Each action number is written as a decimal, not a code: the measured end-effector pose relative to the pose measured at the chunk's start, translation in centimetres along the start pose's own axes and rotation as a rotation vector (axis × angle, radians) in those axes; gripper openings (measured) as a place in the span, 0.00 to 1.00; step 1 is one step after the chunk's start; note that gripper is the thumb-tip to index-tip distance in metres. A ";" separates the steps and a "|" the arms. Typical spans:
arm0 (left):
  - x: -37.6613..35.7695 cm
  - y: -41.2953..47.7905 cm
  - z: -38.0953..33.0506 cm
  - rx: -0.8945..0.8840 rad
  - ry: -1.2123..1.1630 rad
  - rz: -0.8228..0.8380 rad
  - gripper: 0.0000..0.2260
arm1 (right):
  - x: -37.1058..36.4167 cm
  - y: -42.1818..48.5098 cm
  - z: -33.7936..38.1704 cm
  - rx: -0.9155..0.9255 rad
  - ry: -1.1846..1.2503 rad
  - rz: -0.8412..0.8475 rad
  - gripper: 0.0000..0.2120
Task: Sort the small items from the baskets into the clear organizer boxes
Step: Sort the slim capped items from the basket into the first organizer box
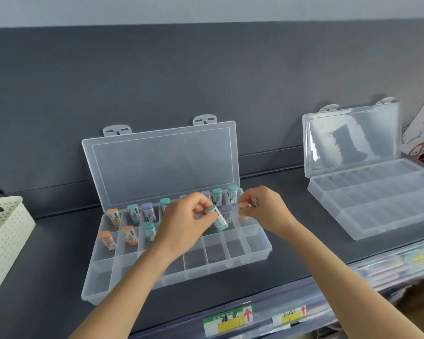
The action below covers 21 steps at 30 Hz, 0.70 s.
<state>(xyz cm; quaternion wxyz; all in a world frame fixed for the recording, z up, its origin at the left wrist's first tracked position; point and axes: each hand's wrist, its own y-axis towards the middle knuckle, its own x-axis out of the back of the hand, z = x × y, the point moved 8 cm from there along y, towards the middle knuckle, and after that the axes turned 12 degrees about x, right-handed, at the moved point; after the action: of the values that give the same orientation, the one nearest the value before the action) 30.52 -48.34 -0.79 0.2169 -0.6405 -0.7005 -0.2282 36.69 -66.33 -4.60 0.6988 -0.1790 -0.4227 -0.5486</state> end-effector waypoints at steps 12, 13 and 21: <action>0.2 0.4 1.2 0.043 0.012 0.056 0.04 | -1.1 0.9 -1.4 0.030 -0.119 0.008 0.06; 0.2 0.5 1.3 0.043 0.014 0.062 0.03 | -1.1 0.8 -1.4 0.028 -0.123 0.010 0.07; 1.6 0.2 1.3 0.032 0.037 0.059 0.04 | 1.8 0.0 1.3 -0.112 0.261 -0.150 0.13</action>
<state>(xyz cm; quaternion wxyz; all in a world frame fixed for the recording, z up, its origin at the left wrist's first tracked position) 30.61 -46.26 -0.81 0.2468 -0.6528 -0.6808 -0.2225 36.22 -66.54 -2.39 0.6938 -0.1128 -0.3095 -0.6404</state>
